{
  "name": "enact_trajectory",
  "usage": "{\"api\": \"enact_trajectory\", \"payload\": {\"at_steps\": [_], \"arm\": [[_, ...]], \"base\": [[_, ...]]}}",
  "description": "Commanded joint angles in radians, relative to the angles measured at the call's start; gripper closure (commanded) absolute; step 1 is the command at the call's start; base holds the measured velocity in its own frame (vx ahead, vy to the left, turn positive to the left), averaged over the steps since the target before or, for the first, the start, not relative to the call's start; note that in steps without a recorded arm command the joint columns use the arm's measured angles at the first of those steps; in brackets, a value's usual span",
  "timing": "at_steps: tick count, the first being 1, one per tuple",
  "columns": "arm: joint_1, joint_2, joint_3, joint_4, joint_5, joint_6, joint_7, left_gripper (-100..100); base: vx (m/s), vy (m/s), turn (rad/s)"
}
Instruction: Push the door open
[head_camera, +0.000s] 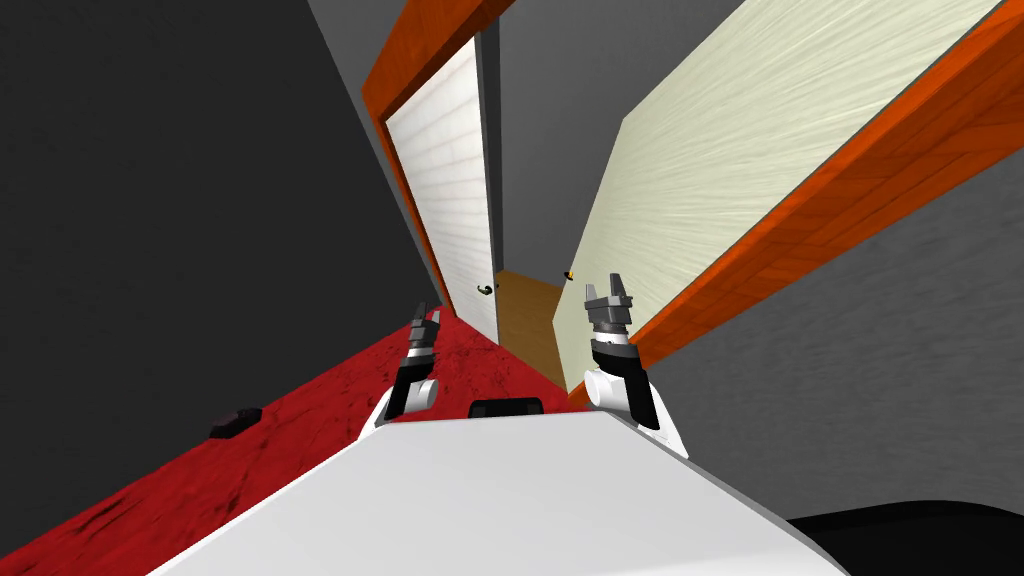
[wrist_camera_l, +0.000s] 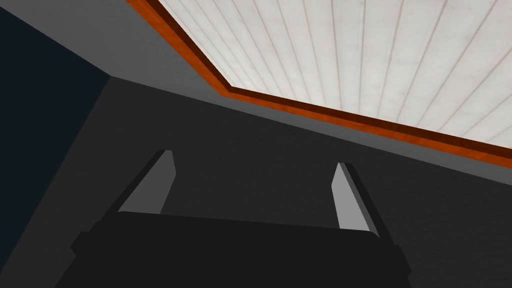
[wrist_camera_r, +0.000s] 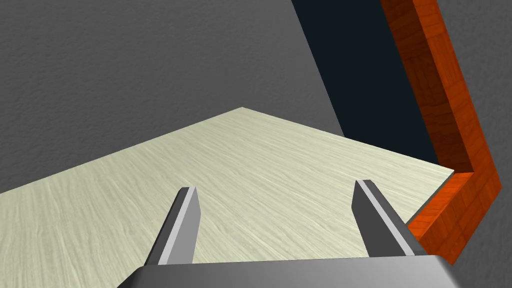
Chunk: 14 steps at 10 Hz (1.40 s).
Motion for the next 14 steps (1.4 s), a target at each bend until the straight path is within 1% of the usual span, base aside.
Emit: {"api": "enact_trajectory", "payload": {"at_steps": [1,3,4,7,8,12,13,14], "arm": [[-0.016,0.005,0.000,0.044,0.001,-0.009,-0.001,-100],[-0.039,0.006,-0.002,0.100,0.001,-0.018,-0.004,-100],[-0.039,0.006,-0.002,0.103,0.001,-0.018,-0.004,-100],[-0.074,0.007,-0.006,0.187,0.000,-0.033,-0.009,-100],[-0.074,0.007,-0.006,0.192,0.000,-0.033,-0.009,-100],[-0.122,0.006,-0.010,0.305,-0.001,-0.053,-0.016,-100],[-0.122,0.006,-0.010,0.312,-0.001,-0.053,-0.016,-100],[-0.134,0.005,-0.011,0.342,-0.001,-0.058,-0.018,-100]], "base": [[0.064,0.093,-0.188],[0.070,0.113,-0.155],[0.049,0.085,-0.052],[0.054,0.090,-0.138],[0.034,0.079,-0.086],[0.042,0.106,-0.162],[0.035,0.087,-0.063],[0.023,0.065,-0.093]]}}
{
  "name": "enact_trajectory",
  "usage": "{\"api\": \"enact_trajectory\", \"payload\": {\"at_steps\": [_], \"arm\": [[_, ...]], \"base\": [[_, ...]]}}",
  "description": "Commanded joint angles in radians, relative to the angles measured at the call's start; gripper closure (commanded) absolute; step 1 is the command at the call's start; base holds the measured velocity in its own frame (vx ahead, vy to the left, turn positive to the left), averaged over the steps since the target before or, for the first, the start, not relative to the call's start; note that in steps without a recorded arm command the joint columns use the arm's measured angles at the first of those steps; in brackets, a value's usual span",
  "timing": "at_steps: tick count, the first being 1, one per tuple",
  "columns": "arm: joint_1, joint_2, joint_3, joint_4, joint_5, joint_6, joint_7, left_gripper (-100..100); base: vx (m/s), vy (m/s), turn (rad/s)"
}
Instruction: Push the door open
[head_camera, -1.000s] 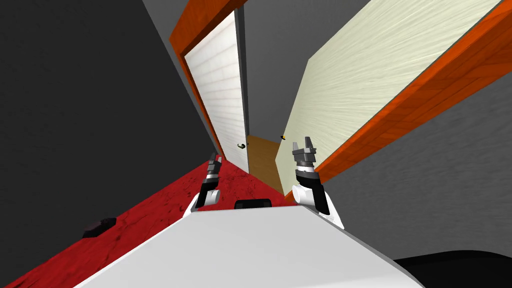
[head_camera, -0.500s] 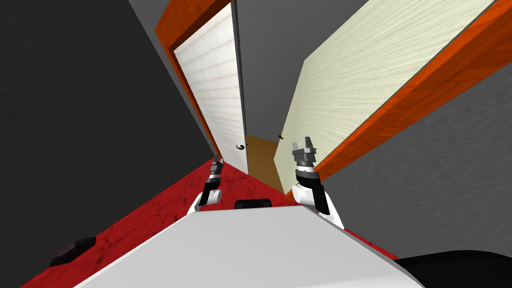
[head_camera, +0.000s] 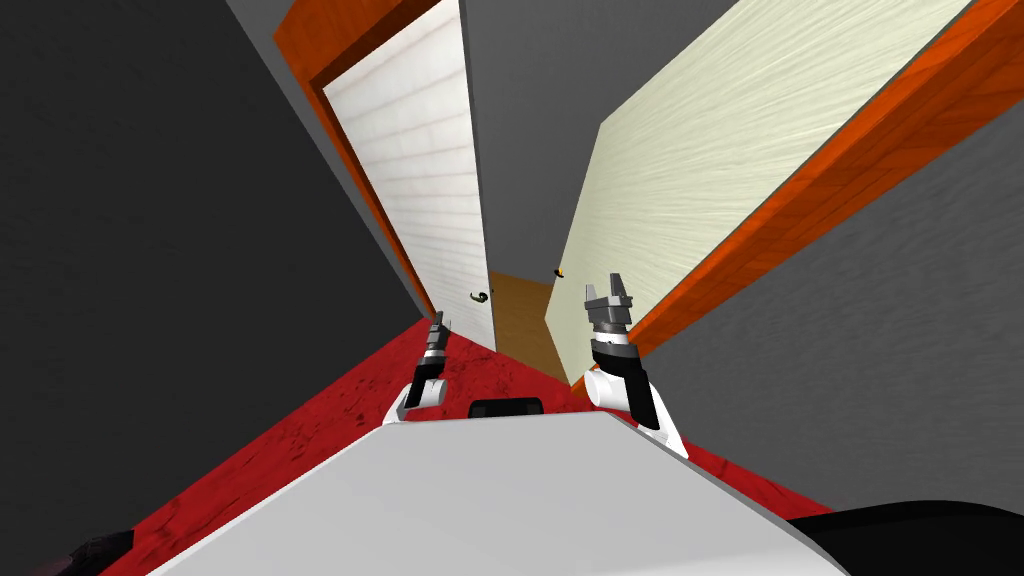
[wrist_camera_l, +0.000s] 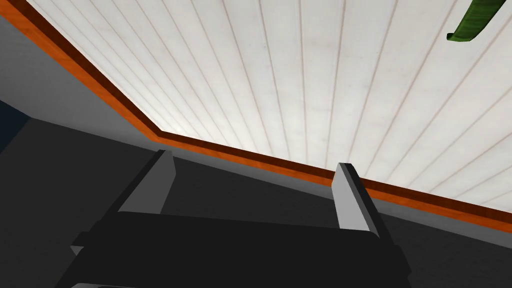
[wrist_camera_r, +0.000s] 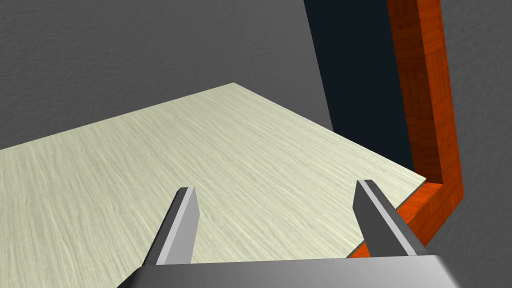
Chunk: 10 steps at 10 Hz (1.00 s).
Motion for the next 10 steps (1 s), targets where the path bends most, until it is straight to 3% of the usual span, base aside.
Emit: {"api": "enact_trajectory", "payload": {"at_steps": [1,10], "arm": [[-0.019,-0.003,-0.002,0.047,-0.001,-0.008,-0.004,-100],[-0.111,-0.019,-0.010,0.277,-0.002,-0.046,-0.017,-100]], "base": [[0.028,0.092,-0.216],[0.031,0.111,-0.145]]}}
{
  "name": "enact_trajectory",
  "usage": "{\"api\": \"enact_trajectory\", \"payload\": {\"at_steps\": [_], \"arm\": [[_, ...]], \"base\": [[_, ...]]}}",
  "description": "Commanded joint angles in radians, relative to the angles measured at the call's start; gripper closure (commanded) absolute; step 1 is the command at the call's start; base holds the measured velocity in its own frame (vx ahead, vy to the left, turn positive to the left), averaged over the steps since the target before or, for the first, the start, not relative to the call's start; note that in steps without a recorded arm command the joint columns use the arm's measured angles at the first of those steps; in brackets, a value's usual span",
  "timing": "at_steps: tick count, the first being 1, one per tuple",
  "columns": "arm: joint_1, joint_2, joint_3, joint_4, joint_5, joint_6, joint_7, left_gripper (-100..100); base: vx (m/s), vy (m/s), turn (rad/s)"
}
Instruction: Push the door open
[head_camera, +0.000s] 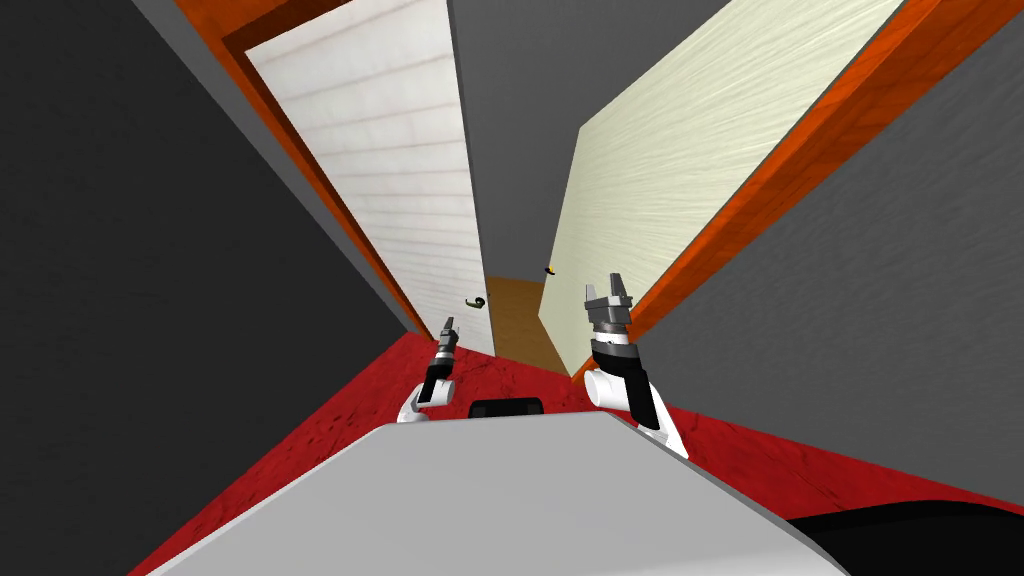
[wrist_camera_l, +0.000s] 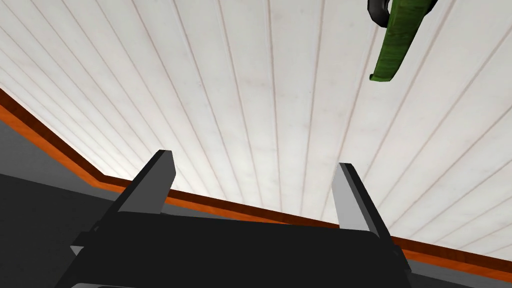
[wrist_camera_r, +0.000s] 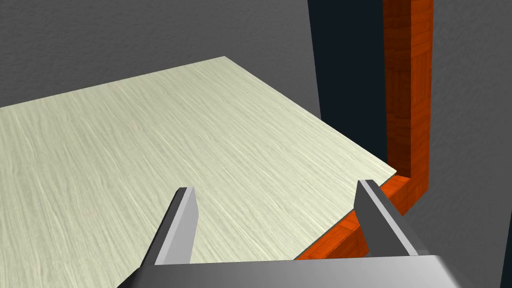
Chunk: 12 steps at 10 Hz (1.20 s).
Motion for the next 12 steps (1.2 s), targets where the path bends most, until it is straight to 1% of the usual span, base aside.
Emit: {"api": "enact_trajectory", "payload": {"at_steps": [1,7,12], "arm": [[-0.017,-0.006,-0.002,0.046,-0.001,-0.009,-0.003,-100],[-0.078,-0.026,-0.007,0.199,-0.002,-0.035,-0.012,-100],[-0.120,-0.045,-0.011,0.306,-0.002,-0.052,-0.019,-100]], "base": [[0.048,0.142,-0.165],[0.026,0.122,-0.153],[0.021,0.108,-0.124]]}}
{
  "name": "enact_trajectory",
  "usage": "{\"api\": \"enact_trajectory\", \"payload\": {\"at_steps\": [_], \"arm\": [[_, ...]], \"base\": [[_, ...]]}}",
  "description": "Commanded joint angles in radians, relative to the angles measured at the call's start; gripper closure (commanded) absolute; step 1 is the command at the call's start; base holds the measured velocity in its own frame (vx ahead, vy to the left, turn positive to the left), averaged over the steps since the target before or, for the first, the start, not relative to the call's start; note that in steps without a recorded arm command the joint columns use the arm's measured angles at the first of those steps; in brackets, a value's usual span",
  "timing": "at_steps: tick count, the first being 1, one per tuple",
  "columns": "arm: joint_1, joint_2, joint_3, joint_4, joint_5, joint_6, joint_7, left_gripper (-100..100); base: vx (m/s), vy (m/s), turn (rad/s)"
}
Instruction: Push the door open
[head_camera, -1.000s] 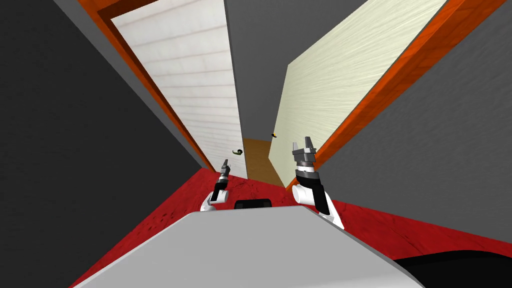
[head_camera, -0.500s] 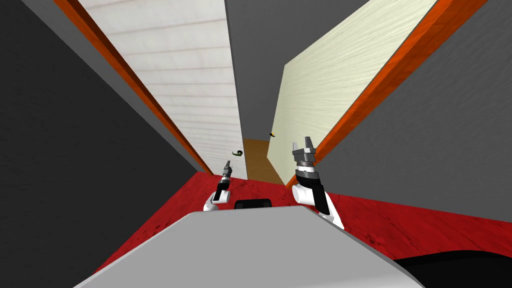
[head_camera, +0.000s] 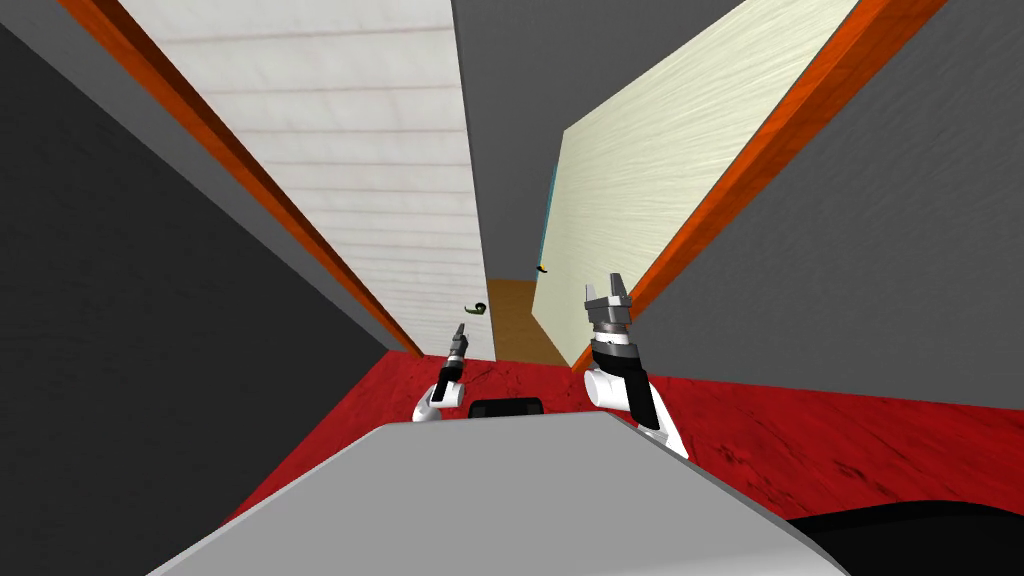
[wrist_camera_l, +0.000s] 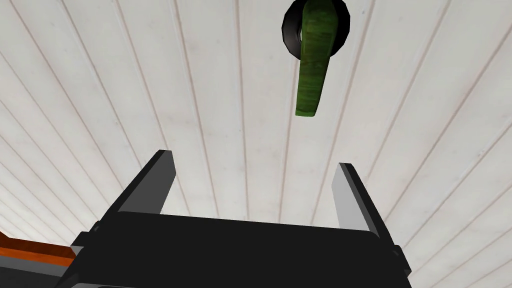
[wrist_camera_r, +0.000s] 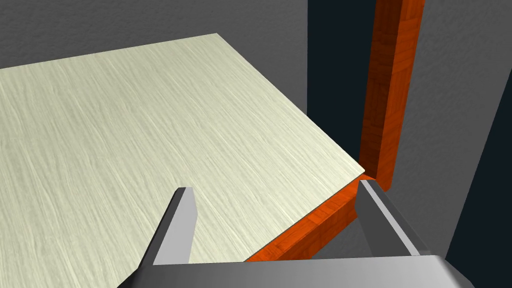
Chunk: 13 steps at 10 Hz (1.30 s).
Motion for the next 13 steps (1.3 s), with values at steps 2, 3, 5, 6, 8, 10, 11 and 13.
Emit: {"api": "enact_trajectory", "payload": {"at_steps": [2,3,5,6,8,10,11,13], "arm": [[-0.024,-0.009,-0.001,0.060,0.000,-0.015,-0.002,-100],[-0.031,-0.013,-0.001,0.077,0.000,-0.018,-0.003,-100],[-0.048,-0.024,-0.003,0.120,0.000,-0.025,-0.006,-100],[-0.057,-0.031,-0.004,0.144,0.000,-0.029,-0.007,-100],[-0.066,-0.032,-0.003,0.165,0.000,-0.038,-0.007,-100],[-0.067,-0.001,0.001,0.174,0.003,-0.045,-0.007,-100],[-0.066,0.005,0.002,0.177,0.003,-0.048,-0.007,-100],[-0.066,0.009,0.006,0.182,0.005,-0.054,-0.007,-100]], "base": [[0.014,0.106,-0.095],[0.014,0.085,-0.110],[0.019,0.103,-0.112],[0.009,0.122,-0.174],[0.004,0.097,-0.079],[0.153,0.006,-0.027],[0.168,-0.011,-0.021],[0.177,-0.016,-0.024]]}}
